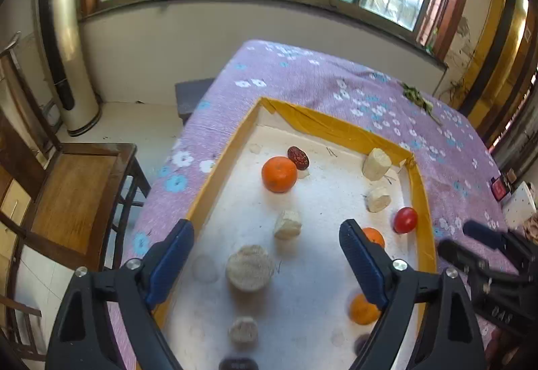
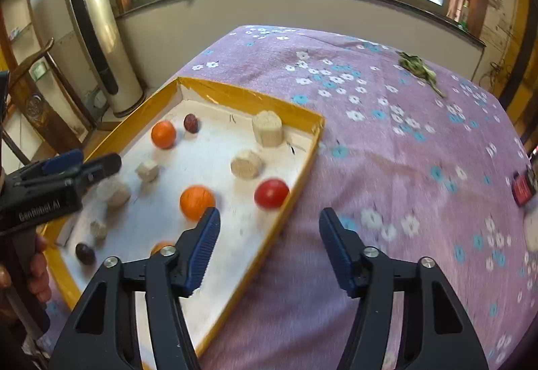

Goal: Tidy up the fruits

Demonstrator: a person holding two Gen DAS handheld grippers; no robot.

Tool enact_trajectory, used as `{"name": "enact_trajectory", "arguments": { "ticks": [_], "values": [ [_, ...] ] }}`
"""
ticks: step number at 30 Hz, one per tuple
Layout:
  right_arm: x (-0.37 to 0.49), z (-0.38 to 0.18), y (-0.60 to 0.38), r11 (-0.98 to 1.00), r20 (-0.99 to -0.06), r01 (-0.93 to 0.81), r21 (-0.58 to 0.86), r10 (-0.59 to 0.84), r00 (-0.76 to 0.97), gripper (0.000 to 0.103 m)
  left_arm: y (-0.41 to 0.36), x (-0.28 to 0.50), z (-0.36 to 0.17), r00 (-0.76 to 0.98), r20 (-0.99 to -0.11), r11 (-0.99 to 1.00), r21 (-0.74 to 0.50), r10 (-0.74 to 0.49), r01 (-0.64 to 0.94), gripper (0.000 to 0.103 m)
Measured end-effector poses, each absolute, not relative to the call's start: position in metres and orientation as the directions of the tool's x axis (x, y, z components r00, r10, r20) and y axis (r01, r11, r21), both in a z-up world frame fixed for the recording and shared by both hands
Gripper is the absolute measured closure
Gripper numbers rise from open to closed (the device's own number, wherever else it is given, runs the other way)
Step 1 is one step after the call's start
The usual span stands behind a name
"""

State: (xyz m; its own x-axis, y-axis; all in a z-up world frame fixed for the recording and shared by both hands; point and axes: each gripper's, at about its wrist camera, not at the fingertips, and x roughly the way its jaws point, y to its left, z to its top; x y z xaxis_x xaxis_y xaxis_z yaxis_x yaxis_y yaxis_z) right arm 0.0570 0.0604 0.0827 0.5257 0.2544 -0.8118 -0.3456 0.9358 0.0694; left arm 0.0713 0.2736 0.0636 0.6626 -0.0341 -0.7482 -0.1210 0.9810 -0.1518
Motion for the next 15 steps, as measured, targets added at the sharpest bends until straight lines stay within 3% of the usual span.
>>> {"name": "enact_trajectory", "arguments": {
  "ticks": [8, 13, 15],
  "values": [
    [-0.017, 0.071, 0.022, 0.949, -0.818, -0.304, 0.089, 0.244, 0.521, 0.031, 0.245, 0.004, 0.075, 0.710, -0.701, 0.984, -0.072, 0.064, -0.160, 0.004],
    [-0.049, 0.069, 0.001, 0.947, -0.808, -0.316, 0.061, 0.232, 0.541, 0.019, 0.228, -0.036, 0.072, 0.705, -0.700, 0.975, -0.057, 0.114, -0.214, 0.001],
    [-0.058, 0.070, -0.004, 0.944, -0.799, -0.326, 0.043, 0.229, 0.557, 0.019, 0.224, -0.049, 0.069, 0.691, -0.711, 0.968, -0.059, 0.130, -0.243, 0.001]
  ]
}}
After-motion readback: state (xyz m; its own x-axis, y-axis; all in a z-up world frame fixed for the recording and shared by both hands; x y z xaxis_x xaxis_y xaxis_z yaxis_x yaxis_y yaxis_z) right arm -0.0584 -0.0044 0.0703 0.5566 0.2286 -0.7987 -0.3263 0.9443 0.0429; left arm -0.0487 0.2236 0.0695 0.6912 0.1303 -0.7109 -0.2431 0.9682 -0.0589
